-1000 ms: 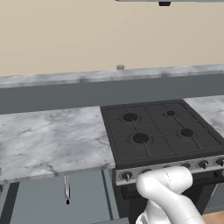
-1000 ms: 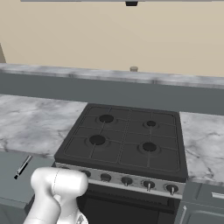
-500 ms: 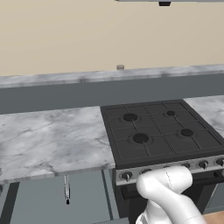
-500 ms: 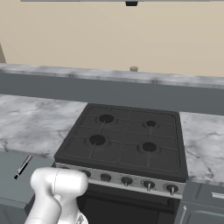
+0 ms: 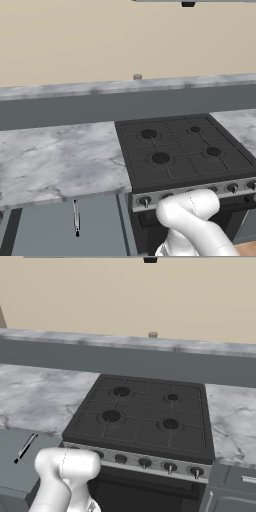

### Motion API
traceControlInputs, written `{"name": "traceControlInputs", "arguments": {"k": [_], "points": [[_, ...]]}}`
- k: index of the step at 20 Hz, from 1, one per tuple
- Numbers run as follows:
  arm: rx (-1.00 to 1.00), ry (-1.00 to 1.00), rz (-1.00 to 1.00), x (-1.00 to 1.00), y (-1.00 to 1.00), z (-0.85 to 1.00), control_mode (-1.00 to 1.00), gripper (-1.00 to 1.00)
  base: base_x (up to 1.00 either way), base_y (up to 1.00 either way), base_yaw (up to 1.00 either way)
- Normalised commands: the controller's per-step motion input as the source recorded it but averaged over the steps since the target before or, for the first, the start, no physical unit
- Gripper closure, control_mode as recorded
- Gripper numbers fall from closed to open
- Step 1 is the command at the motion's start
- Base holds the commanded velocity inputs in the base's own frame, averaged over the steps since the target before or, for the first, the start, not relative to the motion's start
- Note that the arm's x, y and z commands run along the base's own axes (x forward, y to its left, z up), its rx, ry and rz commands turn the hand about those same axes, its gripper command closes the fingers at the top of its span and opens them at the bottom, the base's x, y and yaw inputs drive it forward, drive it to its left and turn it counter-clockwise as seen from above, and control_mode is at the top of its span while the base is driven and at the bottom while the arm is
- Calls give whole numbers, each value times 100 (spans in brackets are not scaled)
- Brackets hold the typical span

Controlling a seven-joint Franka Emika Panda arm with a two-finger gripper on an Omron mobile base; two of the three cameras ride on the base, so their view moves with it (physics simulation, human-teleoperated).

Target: Take the tongs from the drawer on the left and place them on the dining counter next to the tray containing the kebab skewer.

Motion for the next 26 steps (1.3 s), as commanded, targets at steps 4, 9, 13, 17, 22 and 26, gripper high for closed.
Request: {"name": "traceControlInputs", "arguments": {"k": [4, 9, 13, 17, 22, 26], "points": [[4, 14, 0, -8, -2, 27, -100, -100, 0, 0, 0], [2, 6, 0, -12, 0, 7, -100, -100, 0, 0, 0], [0, 0, 0, -33, 0, -10, -100, -100, 0, 0, 0], [0, -1, 0, -37, 0, -7, -100, -100, 0, 0, 0], [6, 5, 0, -35, -5, 24, -100, -100, 0, 0, 0], [8, 11, 0, -21, -11, 39, -100, -100, 0, 0, 0]]}}
